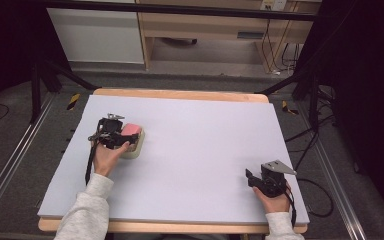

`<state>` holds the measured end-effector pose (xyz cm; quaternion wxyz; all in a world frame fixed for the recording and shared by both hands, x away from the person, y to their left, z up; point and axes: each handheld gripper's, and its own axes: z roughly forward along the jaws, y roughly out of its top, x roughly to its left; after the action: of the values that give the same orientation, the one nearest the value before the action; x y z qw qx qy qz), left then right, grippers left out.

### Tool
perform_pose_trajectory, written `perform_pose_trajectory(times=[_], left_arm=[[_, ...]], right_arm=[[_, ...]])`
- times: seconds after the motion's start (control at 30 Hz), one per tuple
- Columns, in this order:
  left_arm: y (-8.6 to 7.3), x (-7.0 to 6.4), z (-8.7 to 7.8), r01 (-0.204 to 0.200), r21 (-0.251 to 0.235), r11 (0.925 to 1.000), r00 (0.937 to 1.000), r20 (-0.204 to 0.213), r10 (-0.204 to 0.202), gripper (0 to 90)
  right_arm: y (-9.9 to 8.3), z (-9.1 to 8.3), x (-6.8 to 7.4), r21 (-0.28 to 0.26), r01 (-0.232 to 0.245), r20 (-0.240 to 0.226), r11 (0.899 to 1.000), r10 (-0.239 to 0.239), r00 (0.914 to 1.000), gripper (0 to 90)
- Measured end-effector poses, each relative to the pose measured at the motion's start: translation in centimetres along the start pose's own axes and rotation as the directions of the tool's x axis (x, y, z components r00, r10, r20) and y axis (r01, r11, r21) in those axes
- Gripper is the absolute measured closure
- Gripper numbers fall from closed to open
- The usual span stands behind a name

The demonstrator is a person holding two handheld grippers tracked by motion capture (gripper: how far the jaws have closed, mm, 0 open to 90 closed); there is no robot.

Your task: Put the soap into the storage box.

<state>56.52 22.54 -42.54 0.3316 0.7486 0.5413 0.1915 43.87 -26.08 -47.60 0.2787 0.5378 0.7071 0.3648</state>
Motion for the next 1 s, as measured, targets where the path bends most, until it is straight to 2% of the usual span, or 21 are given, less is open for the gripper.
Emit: perform_pose_trajectory(times=[0.43, 1.0], left_arm=[[-0.4, 0.8, 1.3, 0.015, 0.029, 0.9995, 0.9997, -0.018, -0.014, 37.4], [-0.9, 0.5, 2.1, 0.013, 0.055, 0.9984, 0.9995, -0.029, -0.011, 37.4]], right_arm=[[0.0, 0.0, 0.0, 0.0, 0.0, 0.0, 1.0, 0.0, 1.0, 37.5], [0.0, 0.0, 0.0, 0.0, 0.001, 0.0, 1.0, -0.001, 1.0, 37.5]])
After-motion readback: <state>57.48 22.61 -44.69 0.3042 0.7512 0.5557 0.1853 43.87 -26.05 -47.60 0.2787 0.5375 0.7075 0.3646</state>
